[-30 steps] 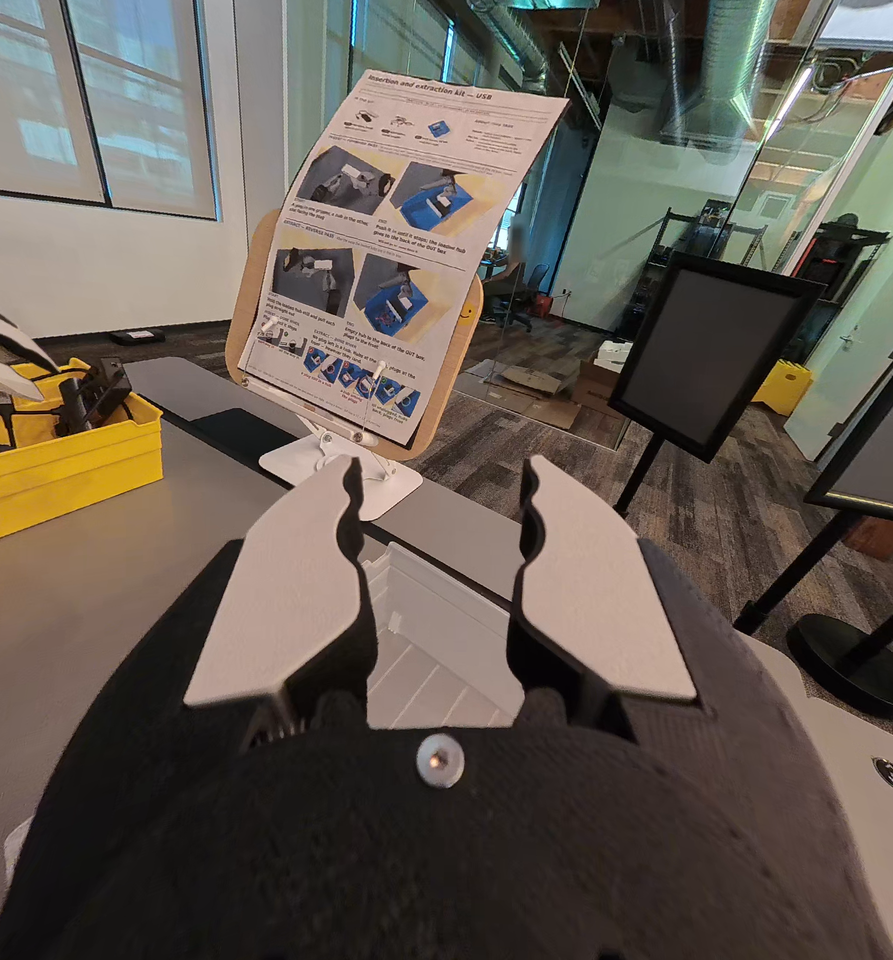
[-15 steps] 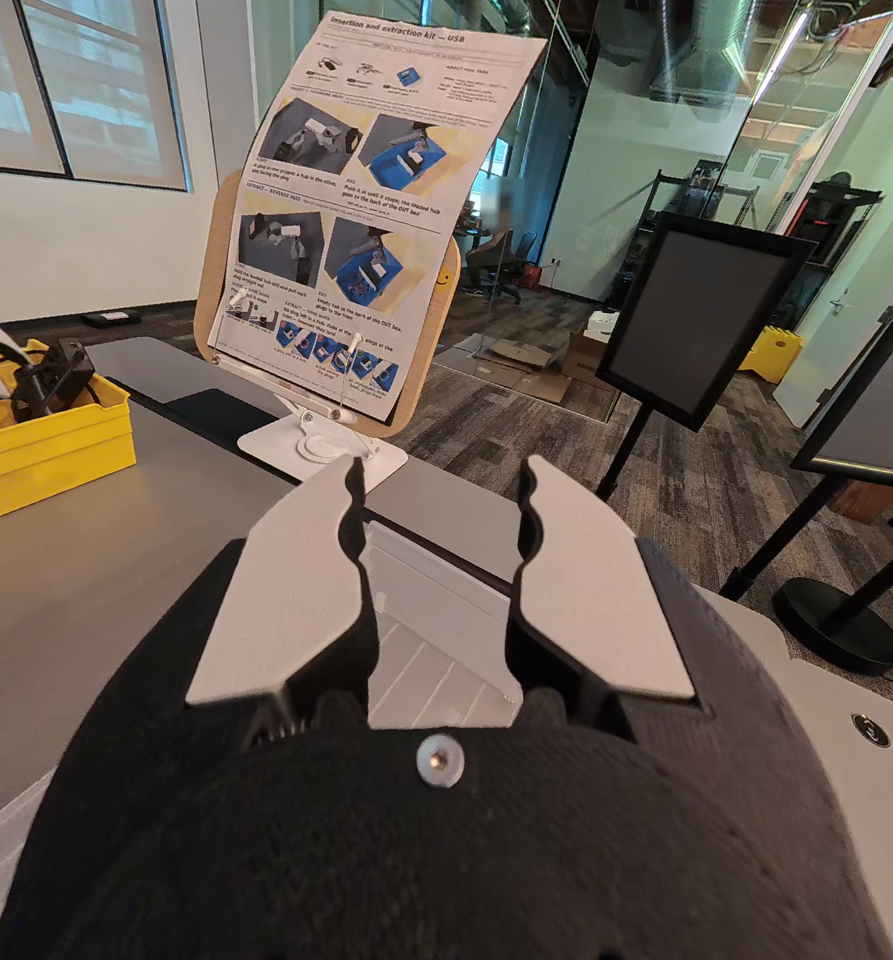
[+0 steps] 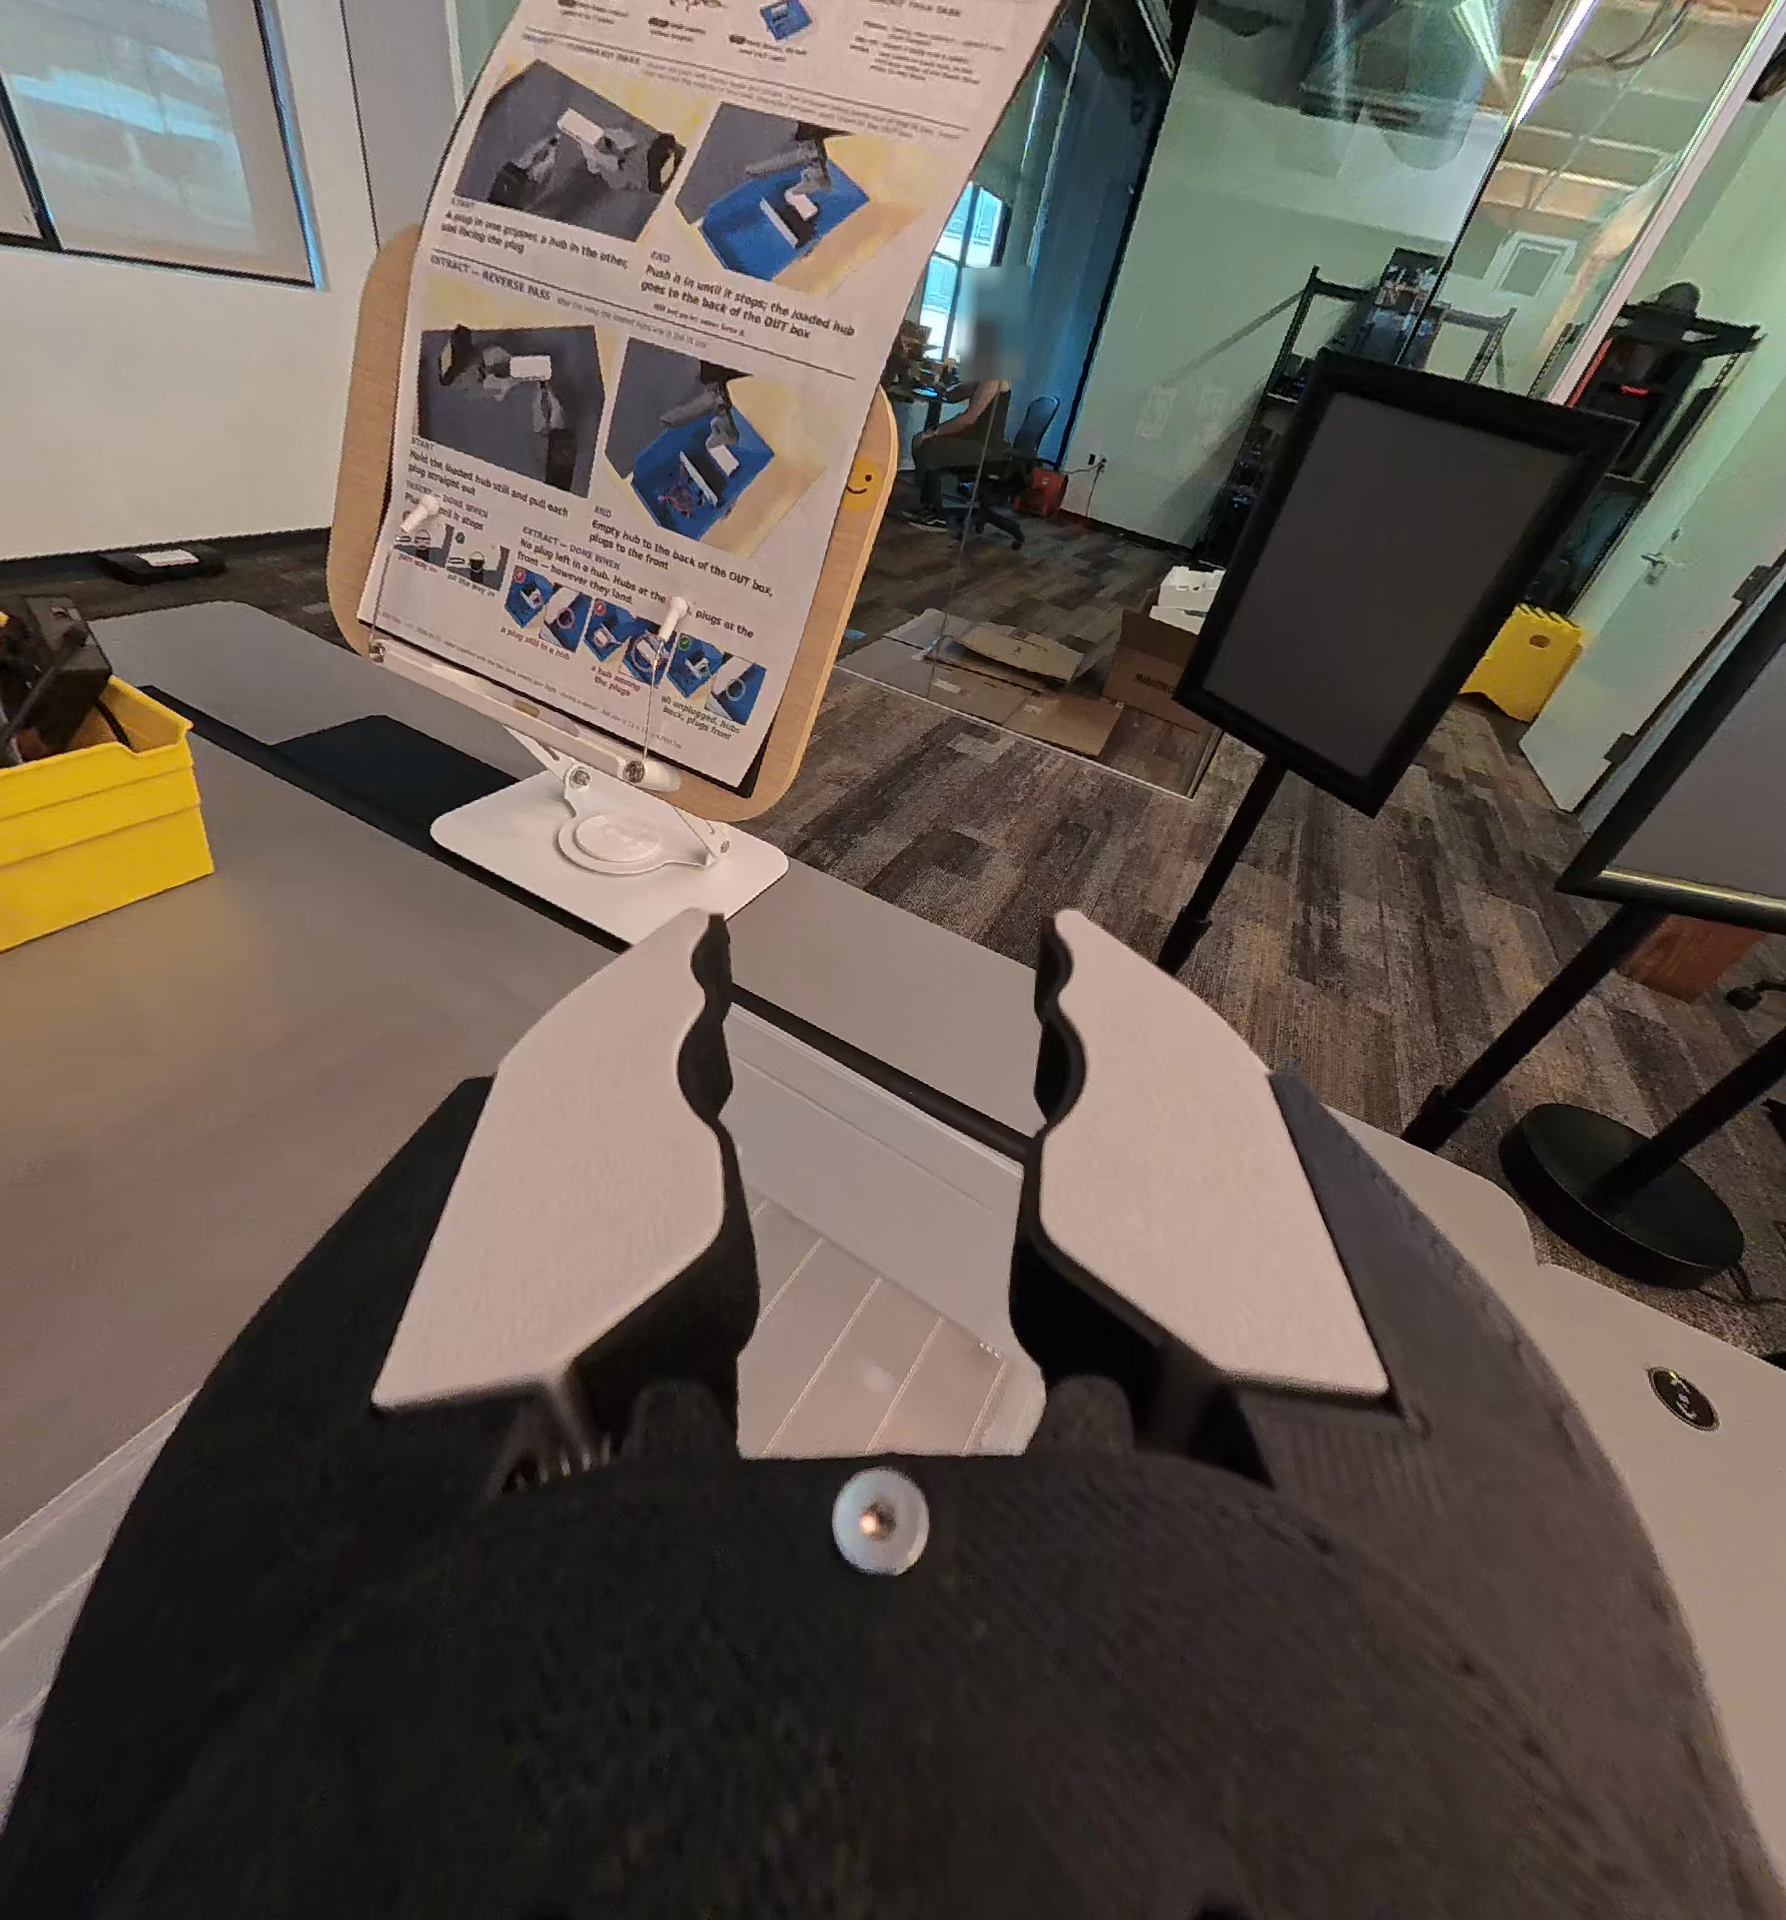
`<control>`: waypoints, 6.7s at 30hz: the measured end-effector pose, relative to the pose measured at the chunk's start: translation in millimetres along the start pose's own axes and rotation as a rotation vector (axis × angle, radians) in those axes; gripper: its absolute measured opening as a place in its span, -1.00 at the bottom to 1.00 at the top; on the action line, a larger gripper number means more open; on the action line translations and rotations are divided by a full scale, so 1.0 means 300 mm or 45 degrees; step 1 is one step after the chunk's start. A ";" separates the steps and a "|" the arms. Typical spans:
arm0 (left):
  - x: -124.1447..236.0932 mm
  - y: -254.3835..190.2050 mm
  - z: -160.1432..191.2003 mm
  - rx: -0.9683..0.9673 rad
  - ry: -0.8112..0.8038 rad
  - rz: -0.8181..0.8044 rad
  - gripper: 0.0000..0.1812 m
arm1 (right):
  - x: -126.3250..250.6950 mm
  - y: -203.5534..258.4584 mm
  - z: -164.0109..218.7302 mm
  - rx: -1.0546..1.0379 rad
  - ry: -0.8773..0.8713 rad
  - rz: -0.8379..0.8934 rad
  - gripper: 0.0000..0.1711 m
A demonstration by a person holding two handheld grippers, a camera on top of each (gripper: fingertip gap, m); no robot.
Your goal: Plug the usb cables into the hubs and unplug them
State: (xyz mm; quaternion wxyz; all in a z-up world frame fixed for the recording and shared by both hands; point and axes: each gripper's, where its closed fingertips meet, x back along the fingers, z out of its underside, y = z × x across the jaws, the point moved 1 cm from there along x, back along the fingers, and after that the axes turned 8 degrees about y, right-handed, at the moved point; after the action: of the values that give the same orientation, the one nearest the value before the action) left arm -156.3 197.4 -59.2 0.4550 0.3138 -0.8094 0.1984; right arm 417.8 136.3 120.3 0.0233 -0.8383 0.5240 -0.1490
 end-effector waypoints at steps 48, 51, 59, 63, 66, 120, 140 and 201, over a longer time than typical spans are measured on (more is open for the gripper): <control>0.135 -0.287 -0.056 -0.229 -0.128 -0.103 -0.56 | -0.050 0.227 -0.073 0.126 -0.029 -0.297 -0.38; 0.141 -0.311 -0.062 -0.270 -0.128 -0.078 -0.59 | -0.035 0.255 -0.082 0.182 -0.027 -0.284 -0.38; 0.131 -0.322 -0.064 -0.316 -0.069 -0.052 -0.60 | -0.045 0.270 -0.044 0.257 0.056 -0.248 -0.39; 0.104 -0.329 -0.052 -0.333 -0.005 -0.053 -0.61 | -0.025 0.270 -0.055 0.254 0.033 -0.254 -0.40; 0.066 -0.325 -0.025 -0.377 0.096 -0.094 -0.69 | -0.004 0.265 -0.065 0.262 0.005 -0.254 -0.41; 0.702 -0.619 -0.461 -0.636 -0.573 -0.750 -0.81 | -0.079 0.233 -0.033 0.283 0.058 -0.221 -0.47; 0.230 -1.011 -0.743 -1.132 -0.854 -0.813 -0.81 | 0.002 0.255 -0.138 0.104 -0.168 -0.359 -0.49; 0.041 -0.986 -0.747 -1.383 -0.836 -1.062 -0.76 | -0.206 0.729 -0.057 0.181 0.264 -0.420 -0.81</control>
State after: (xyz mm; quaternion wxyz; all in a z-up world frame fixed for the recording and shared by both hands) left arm 179.7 115.1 75.6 0.3187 0.3687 -0.7015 -0.5200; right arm 197.4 94.7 80.1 0.0037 -0.8891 0.3673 -0.2731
